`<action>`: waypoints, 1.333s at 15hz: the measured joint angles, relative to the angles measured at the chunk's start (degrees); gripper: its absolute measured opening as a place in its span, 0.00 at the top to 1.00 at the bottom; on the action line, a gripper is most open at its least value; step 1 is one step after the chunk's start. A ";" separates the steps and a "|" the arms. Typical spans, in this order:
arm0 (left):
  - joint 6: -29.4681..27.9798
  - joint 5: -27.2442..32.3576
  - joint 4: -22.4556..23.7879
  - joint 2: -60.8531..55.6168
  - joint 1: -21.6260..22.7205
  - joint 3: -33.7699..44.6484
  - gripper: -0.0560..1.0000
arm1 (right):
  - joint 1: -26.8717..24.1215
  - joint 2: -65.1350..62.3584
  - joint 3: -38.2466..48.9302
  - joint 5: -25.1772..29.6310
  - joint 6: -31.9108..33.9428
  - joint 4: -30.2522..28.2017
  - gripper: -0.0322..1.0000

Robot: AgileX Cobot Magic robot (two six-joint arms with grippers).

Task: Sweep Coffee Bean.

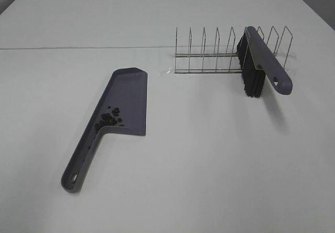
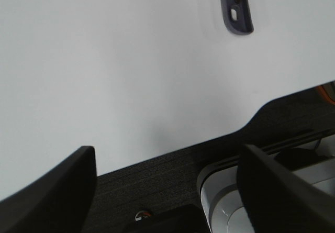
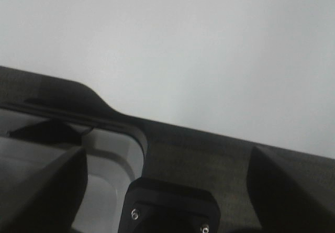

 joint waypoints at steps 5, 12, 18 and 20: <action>15.53 -8.25 -9.11 -8.25 0.00 7.68 0.27 | 0.00 -30.14 5.33 -4.98 -1.26 -0.63 0.21; 16.62 -8.54 -9.68 -8.25 0.00 7.96 0.27 | 0.00 -38.56 6.65 -7.22 -1.49 -0.63 0.21; 16.62 -8.54 -10.03 -10.54 1.72 7.96 0.27 | -1.95 -38.56 6.65 -7.22 -1.49 -0.52 0.21; 16.62 -8.54 -10.14 -15.81 9.17 7.96 0.27 | -8.59 -38.56 6.65 -7.22 -1.49 -0.34 0.21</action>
